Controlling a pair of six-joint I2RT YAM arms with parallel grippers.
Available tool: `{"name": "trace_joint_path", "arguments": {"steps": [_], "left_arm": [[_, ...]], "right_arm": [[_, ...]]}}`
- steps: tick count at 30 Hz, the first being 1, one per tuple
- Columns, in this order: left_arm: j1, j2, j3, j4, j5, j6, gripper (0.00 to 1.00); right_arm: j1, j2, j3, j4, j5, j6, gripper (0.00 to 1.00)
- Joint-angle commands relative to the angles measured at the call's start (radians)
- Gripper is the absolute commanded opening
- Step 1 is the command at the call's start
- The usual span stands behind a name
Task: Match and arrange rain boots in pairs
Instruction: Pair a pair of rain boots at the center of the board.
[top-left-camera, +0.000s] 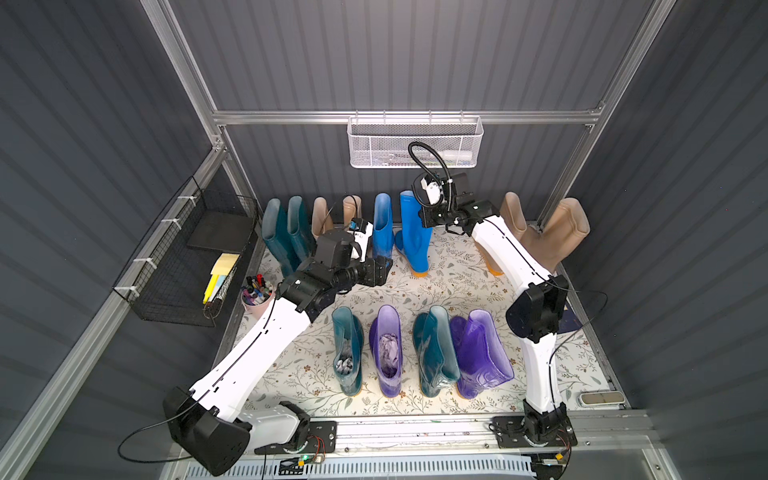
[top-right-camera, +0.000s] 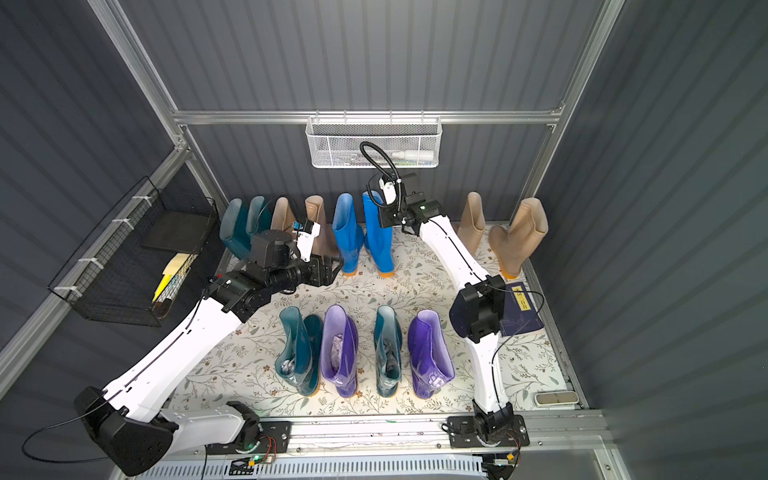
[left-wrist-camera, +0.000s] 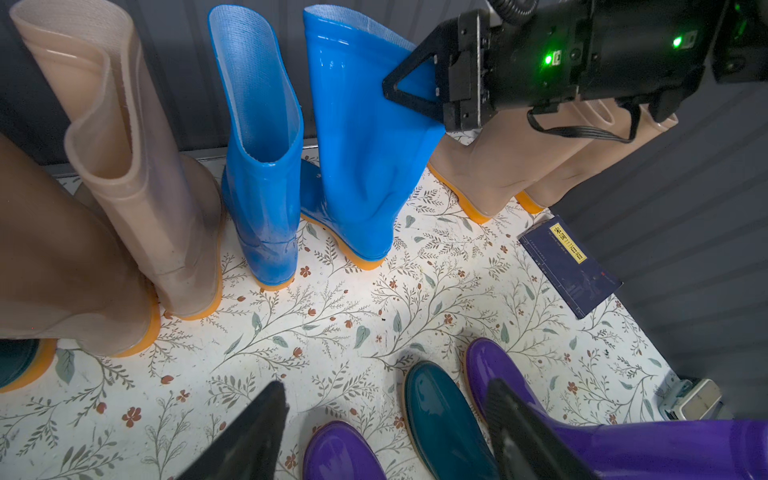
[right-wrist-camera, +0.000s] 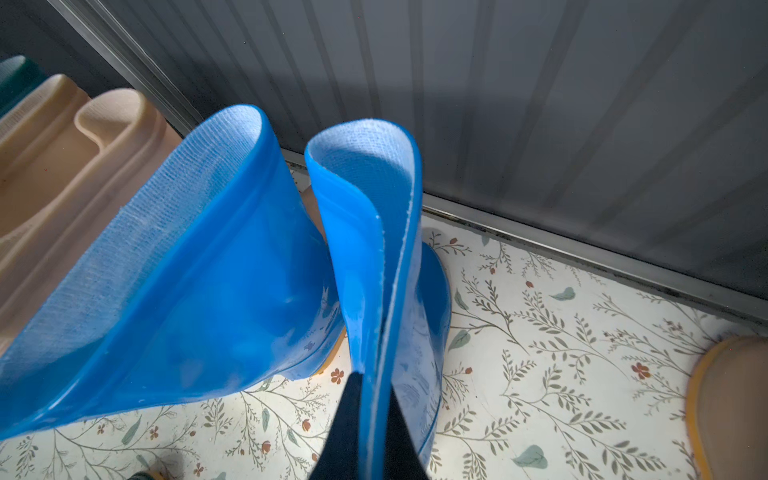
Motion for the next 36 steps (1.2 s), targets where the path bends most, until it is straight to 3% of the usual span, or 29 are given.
{"name": "trace_joint_path", "arguments": {"steps": [1,19,36], "left_arm": [[-0.003,0.009,0.02,-0.011,-0.02,0.005,0.78],[-0.003,0.016,0.023,-0.015,-0.022,0.014,0.78],[-0.003,0.011,0.016,-0.013,-0.025,0.011,0.78]], "right_arm": [[0.008,-0.017,0.052,0.121,-0.037,0.03,0.0],[0.05,0.02,0.061,0.157,0.012,0.201,0.0],[0.068,-0.048,-0.149,0.267,0.065,0.278,0.0]]}}
